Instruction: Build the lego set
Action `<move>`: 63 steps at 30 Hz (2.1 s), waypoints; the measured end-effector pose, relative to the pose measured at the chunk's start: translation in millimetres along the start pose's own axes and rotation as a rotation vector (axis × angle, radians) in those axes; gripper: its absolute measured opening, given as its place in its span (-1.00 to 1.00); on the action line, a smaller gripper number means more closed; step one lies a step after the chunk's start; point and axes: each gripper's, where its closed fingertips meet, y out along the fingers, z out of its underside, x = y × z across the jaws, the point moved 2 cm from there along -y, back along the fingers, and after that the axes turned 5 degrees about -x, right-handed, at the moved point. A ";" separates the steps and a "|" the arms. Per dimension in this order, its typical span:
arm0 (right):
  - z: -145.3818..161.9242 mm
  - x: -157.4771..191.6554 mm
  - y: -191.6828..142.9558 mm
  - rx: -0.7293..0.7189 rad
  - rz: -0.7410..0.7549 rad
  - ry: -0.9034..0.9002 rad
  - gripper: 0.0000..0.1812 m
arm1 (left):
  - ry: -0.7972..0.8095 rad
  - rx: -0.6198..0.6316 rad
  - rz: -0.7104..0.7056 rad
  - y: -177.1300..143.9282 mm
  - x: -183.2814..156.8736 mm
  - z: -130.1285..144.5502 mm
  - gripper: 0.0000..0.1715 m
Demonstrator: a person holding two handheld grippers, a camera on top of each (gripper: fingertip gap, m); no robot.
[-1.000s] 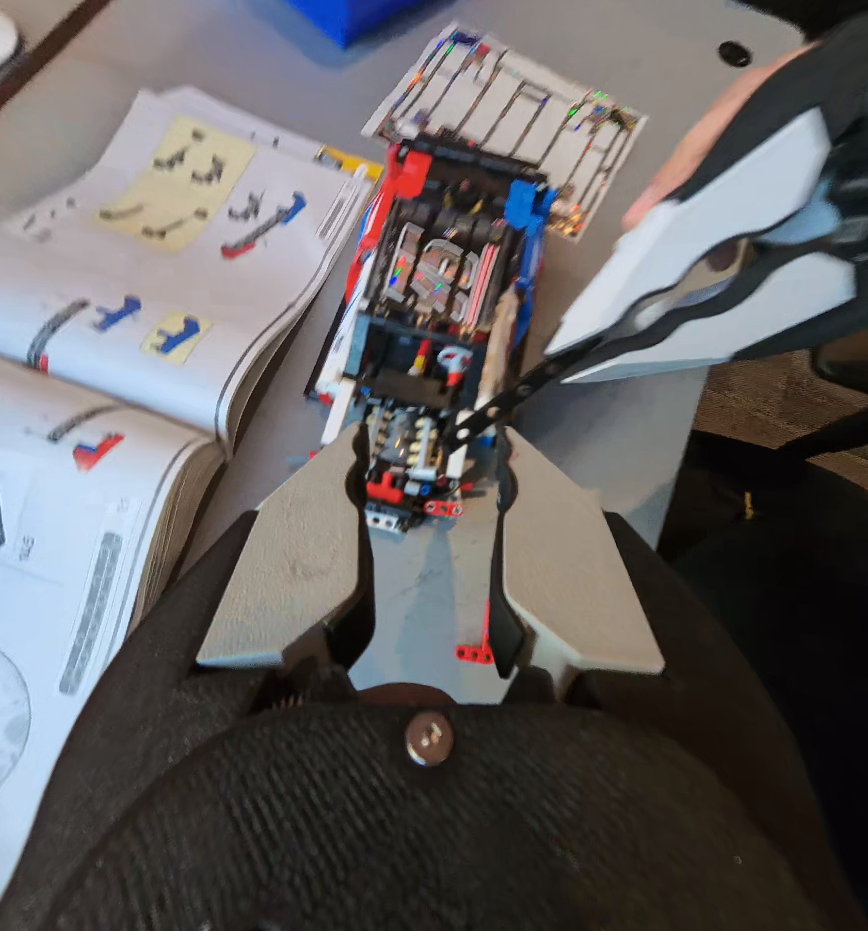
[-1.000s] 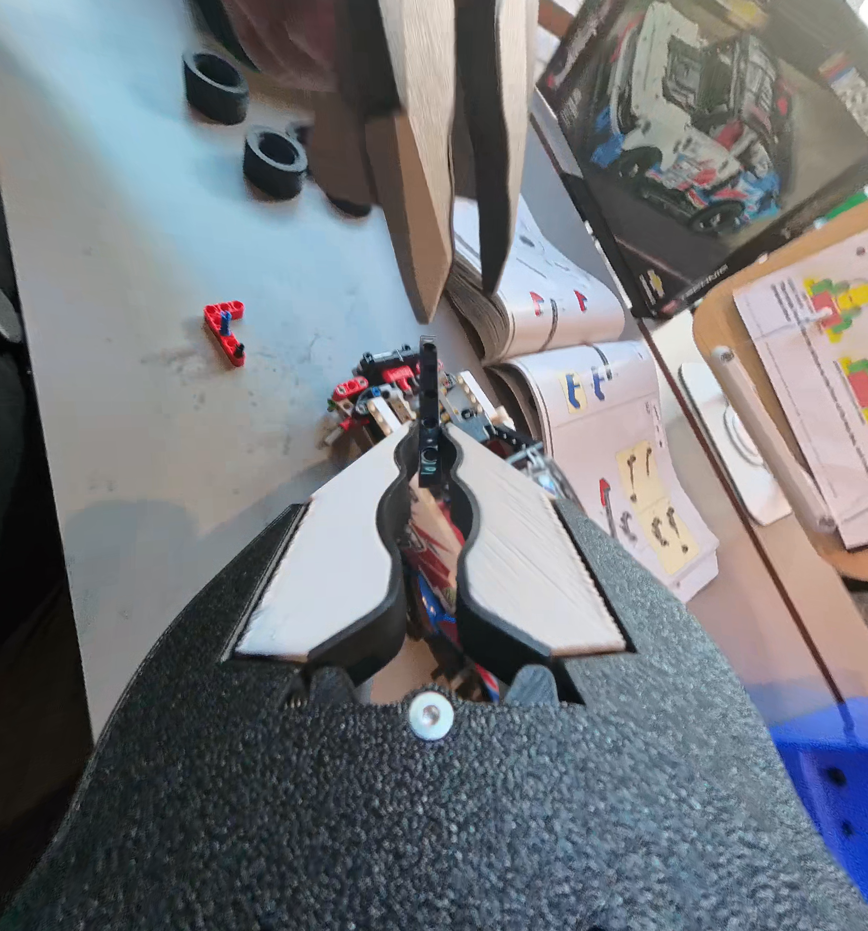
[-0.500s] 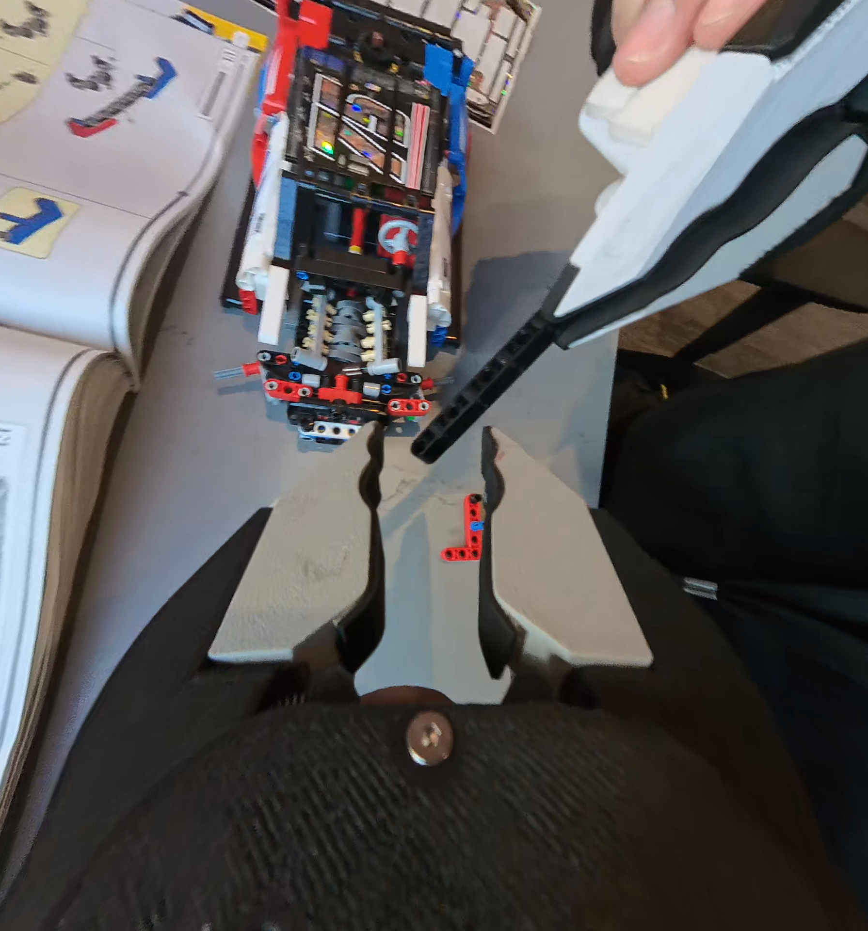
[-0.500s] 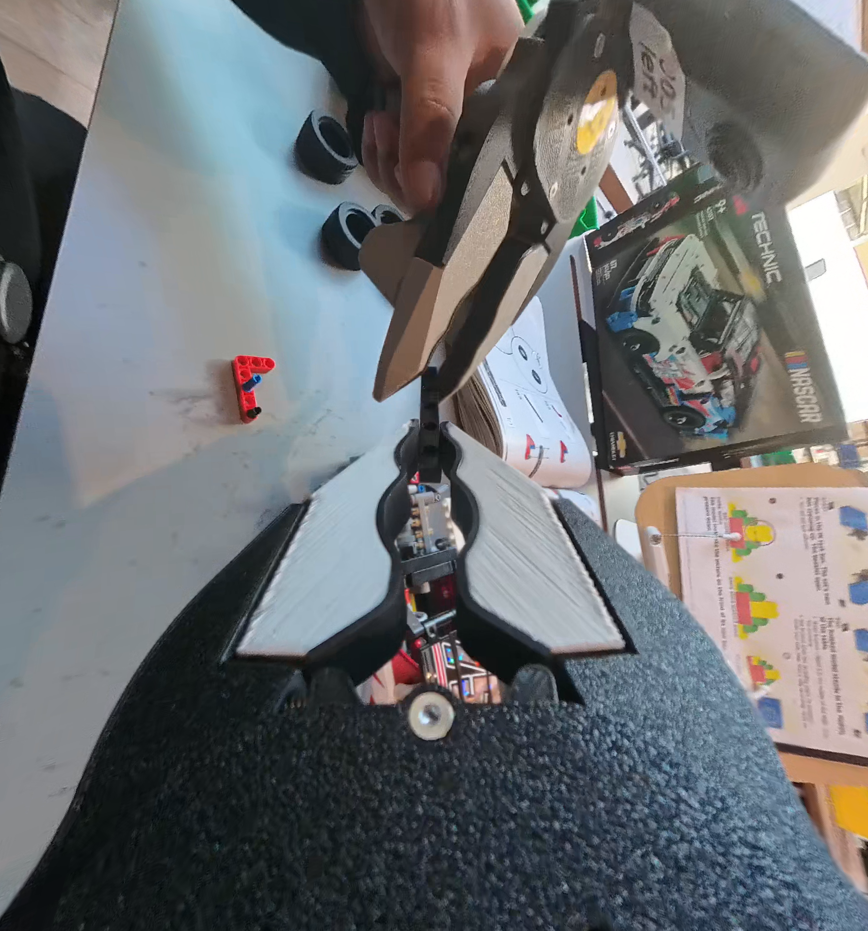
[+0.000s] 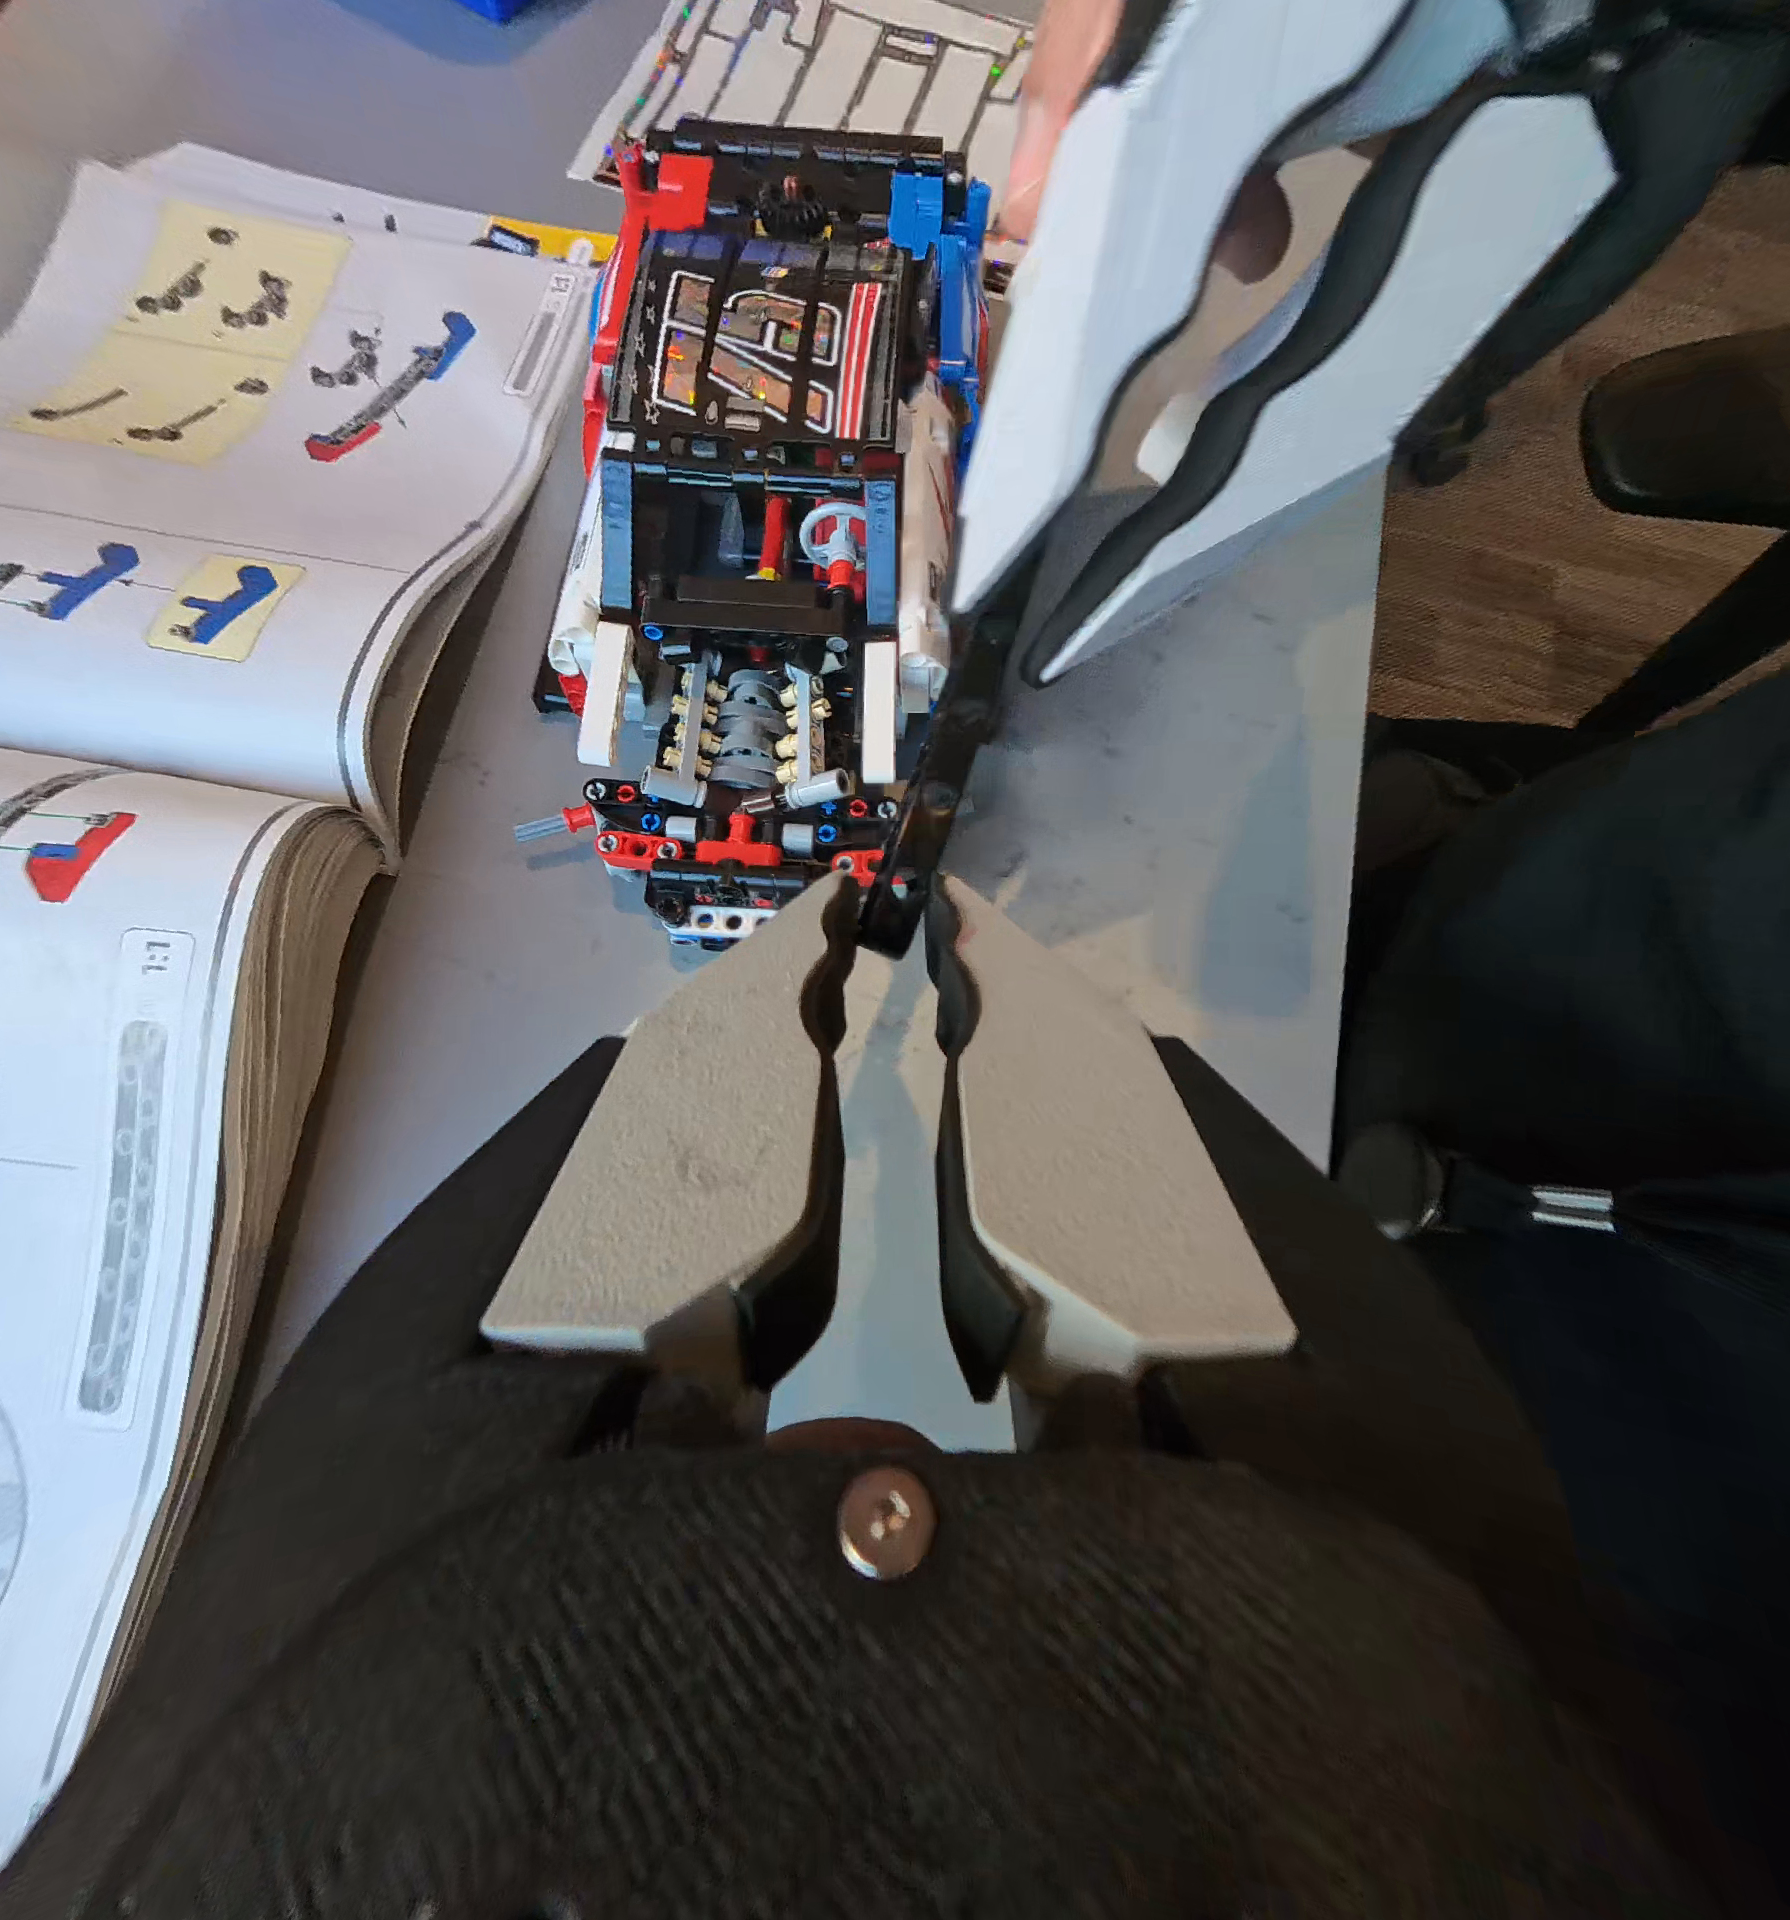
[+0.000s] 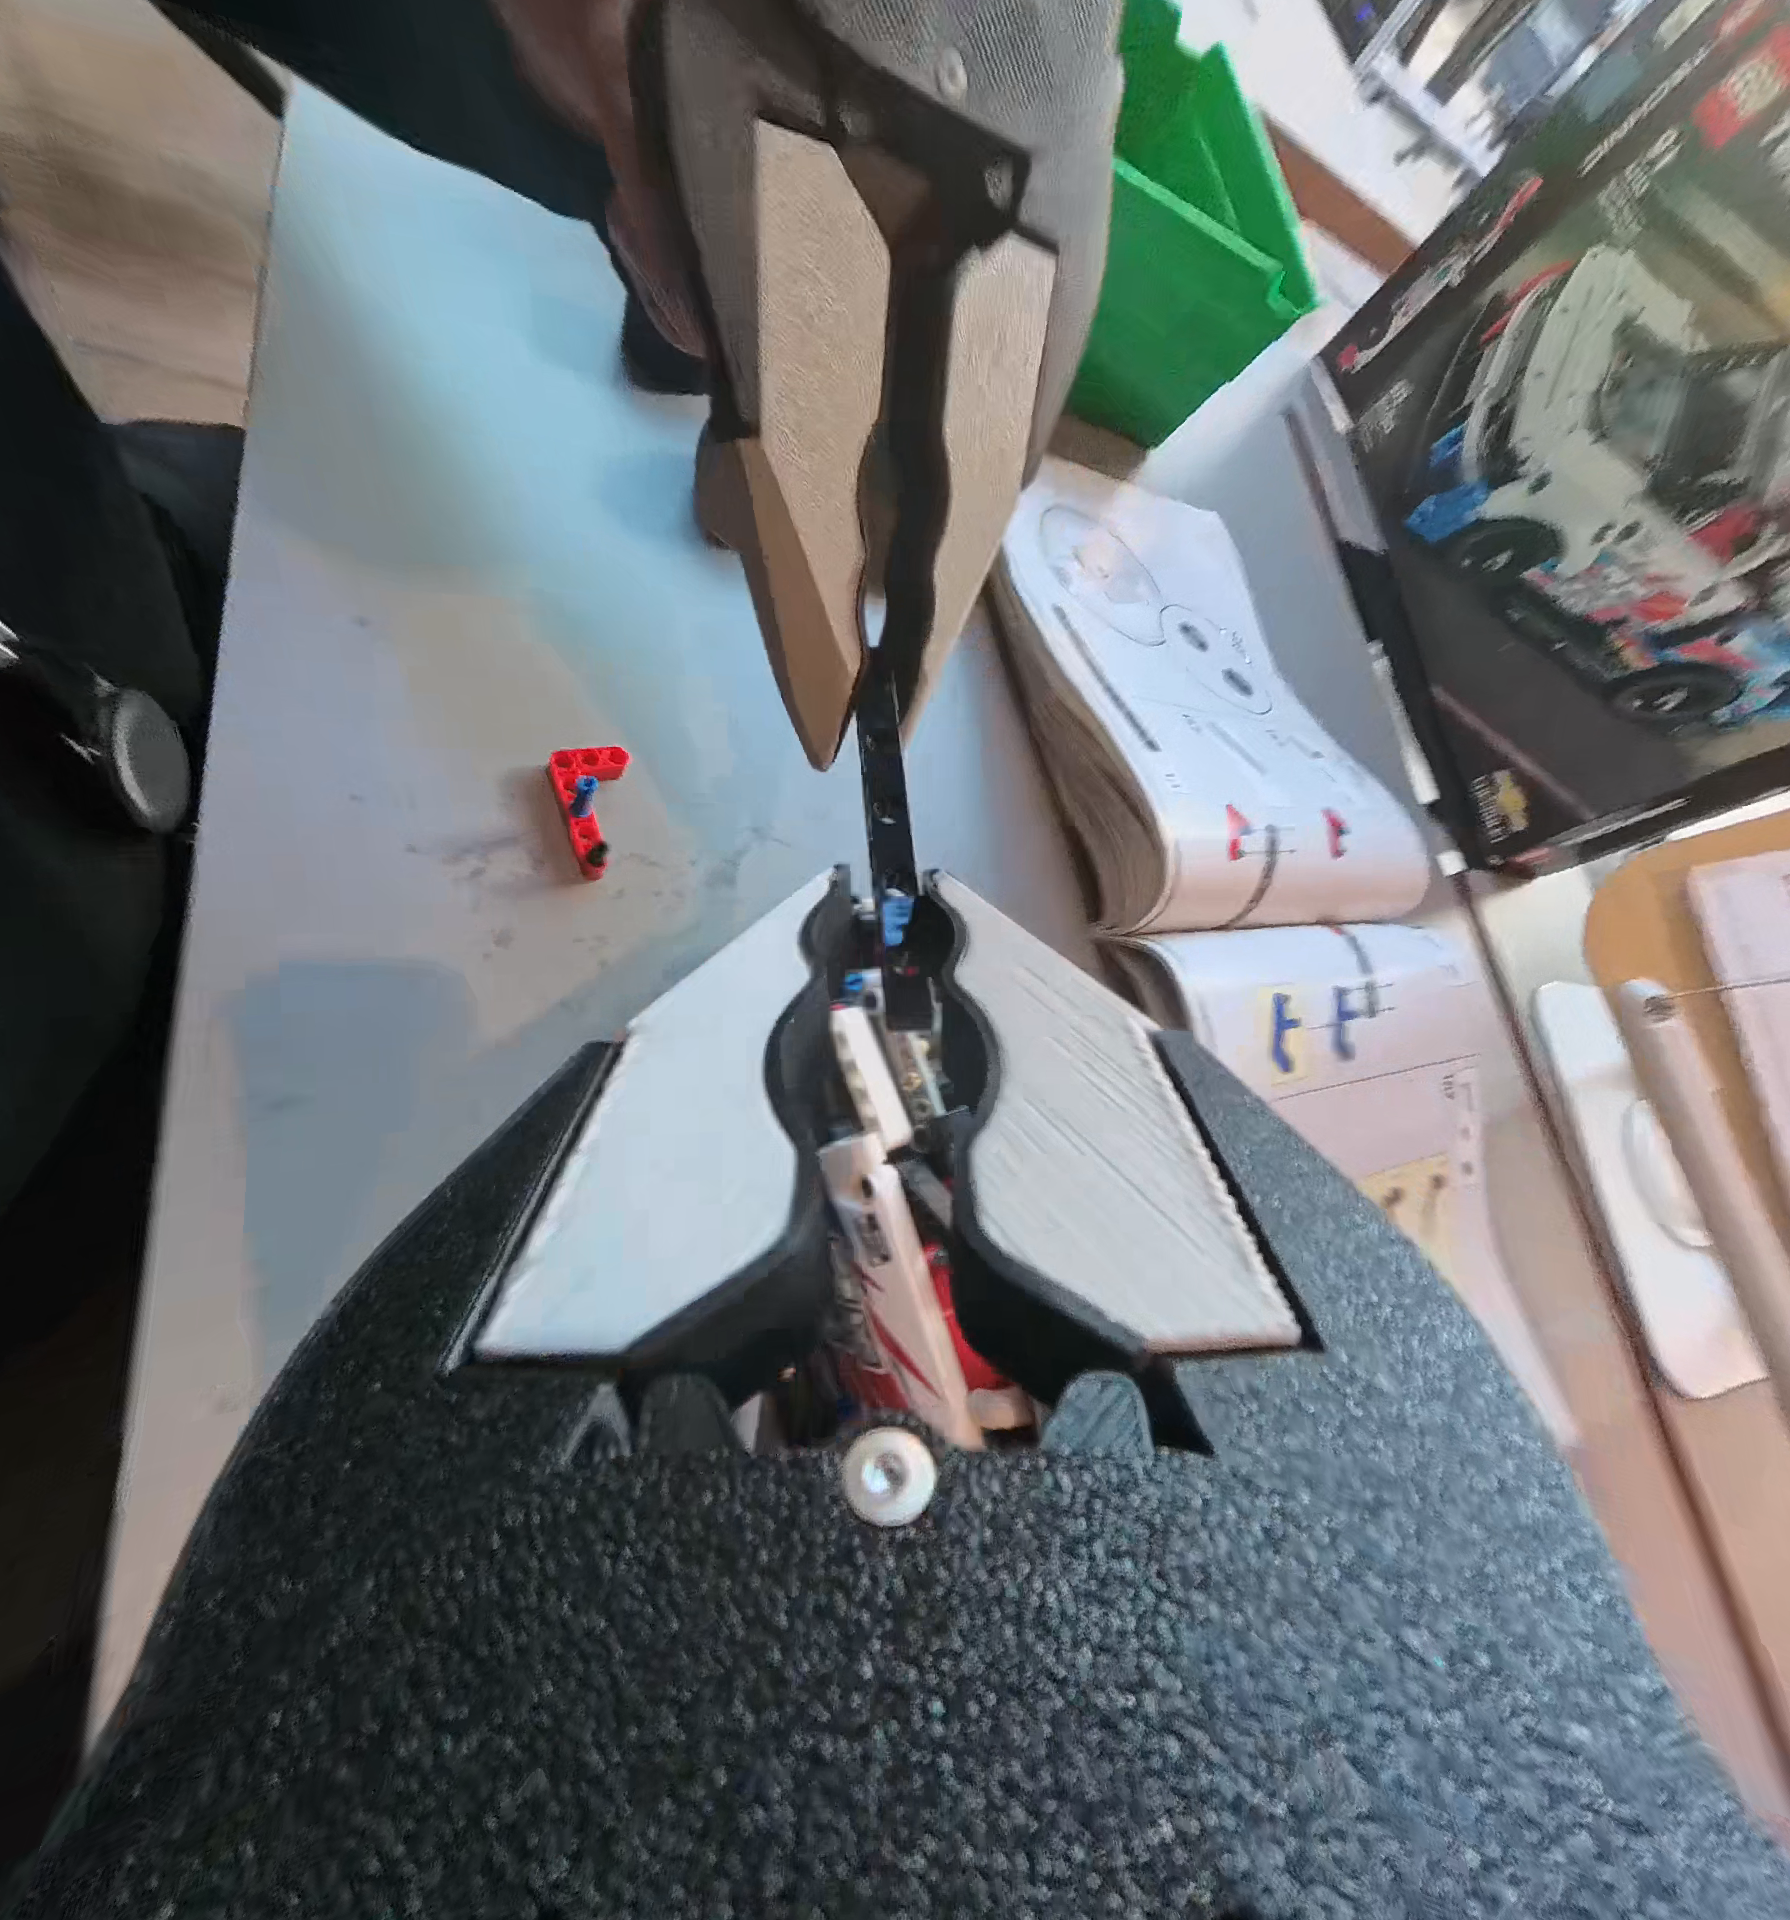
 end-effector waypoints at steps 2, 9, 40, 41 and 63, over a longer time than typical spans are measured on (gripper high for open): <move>2.6 3.7 3.3 0.032 -0.048 0.088 -0.80 | 0.064 -0.031 -0.035 -4.4 -2.4 -1.7 -0.91; 6.2 0.8 2.9 0.107 0.044 -0.097 -0.90 | -0.008 -0.022 0.052 -2.9 -11.6 -7.0 -0.93; -4.1 20.4 -3.6 0.070 -0.335 0.436 -0.89 | 0.314 -0.229 0.078 -3.1 -25.7 -5.2 -0.87; -1.2 21.3 -4.3 0.086 -0.302 0.392 -0.89 | 0.263 -0.219 0.085 -3.3 -23.4 -0.7 -0.82; 61.9 46.7 -28.0 0.097 -0.017 -0.002 -0.89 | 0.005 0.267 0.254 24.9 -36.6 86.9 -0.92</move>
